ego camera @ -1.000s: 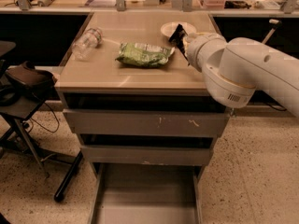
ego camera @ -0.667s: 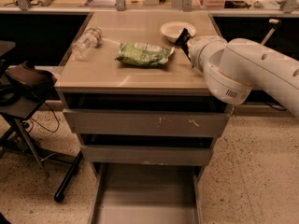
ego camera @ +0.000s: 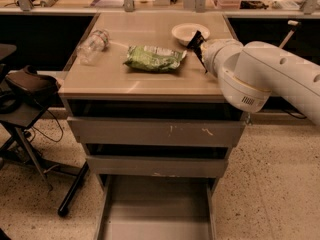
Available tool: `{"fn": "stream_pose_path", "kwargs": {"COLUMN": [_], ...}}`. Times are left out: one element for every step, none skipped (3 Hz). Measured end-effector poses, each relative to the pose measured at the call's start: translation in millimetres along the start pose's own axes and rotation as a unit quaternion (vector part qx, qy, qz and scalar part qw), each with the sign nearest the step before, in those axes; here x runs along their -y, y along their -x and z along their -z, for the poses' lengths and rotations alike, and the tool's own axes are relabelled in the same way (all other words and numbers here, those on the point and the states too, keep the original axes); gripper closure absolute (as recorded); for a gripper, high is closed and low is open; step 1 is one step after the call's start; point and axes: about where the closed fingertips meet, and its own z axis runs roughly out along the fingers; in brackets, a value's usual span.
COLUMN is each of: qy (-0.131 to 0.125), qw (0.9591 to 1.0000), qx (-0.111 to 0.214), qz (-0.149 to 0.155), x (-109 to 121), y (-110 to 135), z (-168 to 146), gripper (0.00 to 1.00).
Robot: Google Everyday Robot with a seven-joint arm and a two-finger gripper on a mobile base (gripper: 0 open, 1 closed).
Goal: Pick rxbar chocolate from bottom drawer and place on counter
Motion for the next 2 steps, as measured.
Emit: {"fn": "stream_pose_path", "kwargs": {"qy": [0.000, 0.000], "qw": [1.0000, 1.0000], "qx": [0.000, 0.000], "qz": [0.000, 0.000], "x": [0.0, 0.0], "y": [0.0, 0.1], "z": [0.0, 0.0], "gripper": [0.58, 0.35]}}
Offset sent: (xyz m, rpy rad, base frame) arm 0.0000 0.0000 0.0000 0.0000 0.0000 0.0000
